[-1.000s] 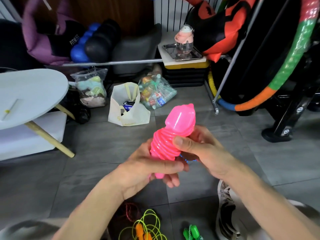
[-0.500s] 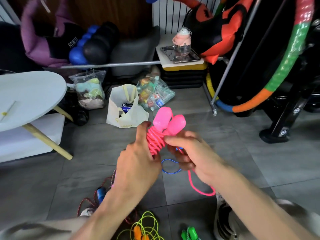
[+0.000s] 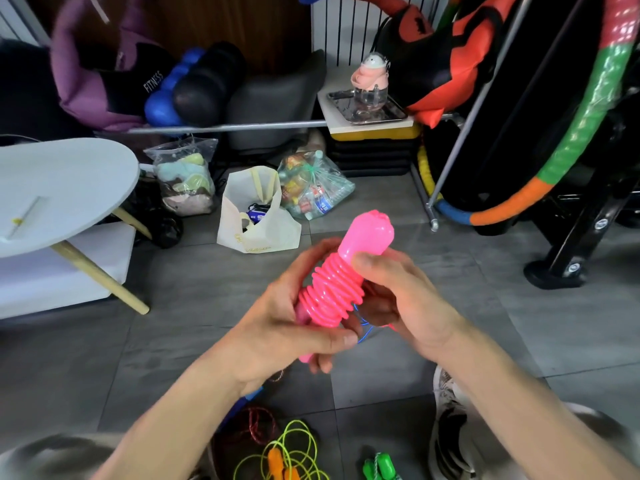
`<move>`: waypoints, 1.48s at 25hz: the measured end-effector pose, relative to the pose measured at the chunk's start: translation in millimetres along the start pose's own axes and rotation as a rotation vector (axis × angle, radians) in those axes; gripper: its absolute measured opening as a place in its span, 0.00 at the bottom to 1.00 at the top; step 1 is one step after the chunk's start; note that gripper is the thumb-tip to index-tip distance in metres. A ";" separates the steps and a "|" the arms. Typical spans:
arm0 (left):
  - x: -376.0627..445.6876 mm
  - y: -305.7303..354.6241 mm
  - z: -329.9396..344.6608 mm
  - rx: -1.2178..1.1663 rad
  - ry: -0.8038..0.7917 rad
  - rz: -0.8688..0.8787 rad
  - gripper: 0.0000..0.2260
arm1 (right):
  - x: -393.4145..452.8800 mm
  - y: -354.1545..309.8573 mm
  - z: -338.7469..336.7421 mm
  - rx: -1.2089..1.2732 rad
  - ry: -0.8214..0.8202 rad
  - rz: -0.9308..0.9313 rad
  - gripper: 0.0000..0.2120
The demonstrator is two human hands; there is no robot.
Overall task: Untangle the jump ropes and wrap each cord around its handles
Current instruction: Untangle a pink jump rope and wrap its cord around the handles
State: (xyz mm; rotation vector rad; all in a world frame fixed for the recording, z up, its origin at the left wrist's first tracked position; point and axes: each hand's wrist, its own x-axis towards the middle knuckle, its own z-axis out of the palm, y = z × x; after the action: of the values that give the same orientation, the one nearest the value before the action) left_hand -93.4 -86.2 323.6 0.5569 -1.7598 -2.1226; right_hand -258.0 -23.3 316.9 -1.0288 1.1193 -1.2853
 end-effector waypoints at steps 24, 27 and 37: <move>9.5 -11.9 -4.8 0.522 0.519 0.288 0.16 | -5.3 8.0 15.5 -0.413 0.266 0.257 0.09; 15.5 -11.0 -3.0 0.431 0.443 0.261 0.17 | -12.7 8.7 21.4 -0.799 0.397 0.145 0.04; 24.1 -11.0 -7.3 0.354 0.438 0.180 0.18 | -14.6 -1.3 26.0 -0.371 0.416 -0.107 0.09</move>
State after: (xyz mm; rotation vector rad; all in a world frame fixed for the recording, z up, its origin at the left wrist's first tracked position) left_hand -110.7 -102.1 309.4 0.8441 -1.8446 -1.4385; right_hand -232.3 -9.8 323.5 -1.1303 1.6863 -1.4509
